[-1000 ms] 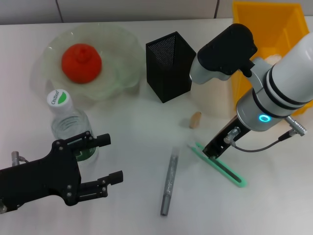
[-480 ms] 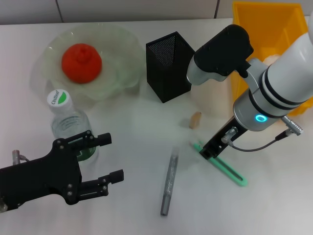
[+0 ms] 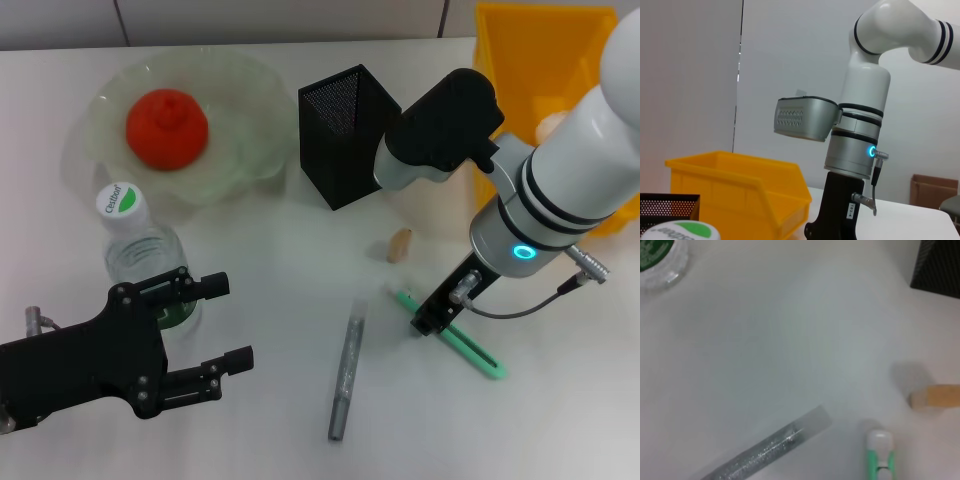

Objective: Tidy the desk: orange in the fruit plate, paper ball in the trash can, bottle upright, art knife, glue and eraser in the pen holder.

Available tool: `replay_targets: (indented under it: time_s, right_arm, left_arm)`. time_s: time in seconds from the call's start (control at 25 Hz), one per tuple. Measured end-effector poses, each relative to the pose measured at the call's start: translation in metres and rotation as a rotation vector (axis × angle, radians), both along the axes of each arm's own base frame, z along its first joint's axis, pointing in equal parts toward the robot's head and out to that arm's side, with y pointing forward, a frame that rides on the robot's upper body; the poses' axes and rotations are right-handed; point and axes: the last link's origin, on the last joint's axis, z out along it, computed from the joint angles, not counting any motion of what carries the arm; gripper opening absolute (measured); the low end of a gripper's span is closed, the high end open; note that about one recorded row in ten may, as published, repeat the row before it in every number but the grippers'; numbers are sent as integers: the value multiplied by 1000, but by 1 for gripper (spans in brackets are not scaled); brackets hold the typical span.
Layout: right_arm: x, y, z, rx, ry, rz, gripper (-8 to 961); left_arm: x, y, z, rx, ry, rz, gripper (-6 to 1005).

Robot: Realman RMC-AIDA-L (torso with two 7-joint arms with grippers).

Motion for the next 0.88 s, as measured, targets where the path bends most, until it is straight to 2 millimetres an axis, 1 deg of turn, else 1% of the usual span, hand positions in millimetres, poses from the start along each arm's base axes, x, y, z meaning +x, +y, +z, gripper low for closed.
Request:
replay_targets:
  time_s: [0.16, 0.32, 0.4, 0.52, 0.64, 0.68, 0.72, 0.76, 0.88]
  right_arm:
    - [2, 0, -2, -5, -7, -5, 307]
    - [1, 0, -1, -2, 0, 4, 218]
    - [-1, 0, 1, 4, 9, 9, 173]
    - [-5, -2, 10, 9, 26, 15, 173]
    - [-12, -4, 31, 37, 74, 27, 173]
    - [-17, -3, 49, 79, 115, 36, 173]
    - [-19, -2, 60, 111, 144, 40, 173]
    - [-19, -2, 60, 111, 144, 40, 173]
    - [-27, 4, 95, 221, 277, 81, 174]
  left_arm:
    - [0, 0, 0, 0, 0, 0, 765]
    - [0, 0, 0, 0, 0, 0, 765]
    - [-1, -1, 0, 0, 0, 3, 765]
    - [-1, -1, 0, -1, -1, 4, 765]
    - [-1, -2, 0, -2, -2, 3, 765]
    - [0, -2, 0, -6, -4, -1, 765]
    - [0, -3, 0, -7, -5, -2, 765]
    - [0, -3, 0, -8, -6, -3, 765]
    - [-1, -5, 1, -11, -9, -3, 765]
